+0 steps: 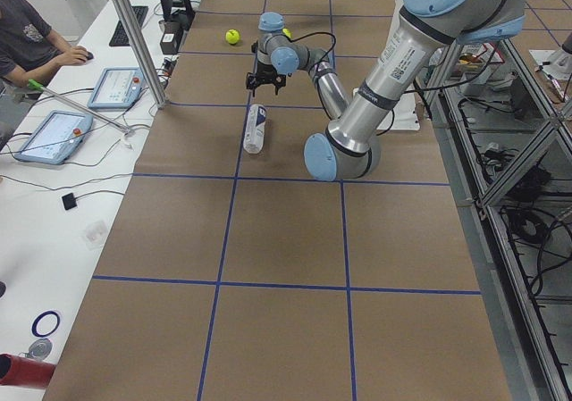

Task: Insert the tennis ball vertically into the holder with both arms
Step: 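Reach the left gripper down to the white can lying on its side, then close the left gripper on the can's open end and grip it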

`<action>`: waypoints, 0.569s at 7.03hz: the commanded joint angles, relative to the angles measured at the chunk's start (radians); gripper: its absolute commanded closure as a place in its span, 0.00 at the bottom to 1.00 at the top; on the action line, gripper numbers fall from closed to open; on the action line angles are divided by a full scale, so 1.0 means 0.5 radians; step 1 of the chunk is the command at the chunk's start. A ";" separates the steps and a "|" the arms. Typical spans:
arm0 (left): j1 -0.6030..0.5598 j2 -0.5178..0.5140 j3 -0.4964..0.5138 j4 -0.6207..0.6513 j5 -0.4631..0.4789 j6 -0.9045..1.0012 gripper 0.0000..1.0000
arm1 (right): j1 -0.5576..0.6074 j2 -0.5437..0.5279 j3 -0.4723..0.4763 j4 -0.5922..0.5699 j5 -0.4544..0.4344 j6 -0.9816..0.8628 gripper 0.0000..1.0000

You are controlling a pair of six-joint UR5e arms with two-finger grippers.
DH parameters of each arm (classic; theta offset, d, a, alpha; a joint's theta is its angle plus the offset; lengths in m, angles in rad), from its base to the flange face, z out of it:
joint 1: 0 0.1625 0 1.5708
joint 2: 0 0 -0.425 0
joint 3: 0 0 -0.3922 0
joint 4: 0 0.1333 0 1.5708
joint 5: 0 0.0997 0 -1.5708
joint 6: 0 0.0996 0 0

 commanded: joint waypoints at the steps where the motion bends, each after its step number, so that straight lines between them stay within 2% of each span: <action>1: 0.131 -0.054 0.039 0.002 0.115 0.040 0.00 | 0.003 -0.004 0.033 0.000 -0.009 -0.001 0.00; 2: 0.208 -0.091 0.121 -0.058 0.343 0.189 0.01 | 0.003 -0.007 0.040 -0.003 -0.010 0.002 0.00; 3: 0.218 -0.158 0.225 -0.065 0.373 0.424 0.02 | 0.003 -0.007 0.040 -0.003 -0.010 0.002 0.00; 4: 0.218 -0.186 0.308 -0.074 0.370 0.505 0.11 | 0.003 -0.010 0.043 -0.003 -0.006 0.002 0.00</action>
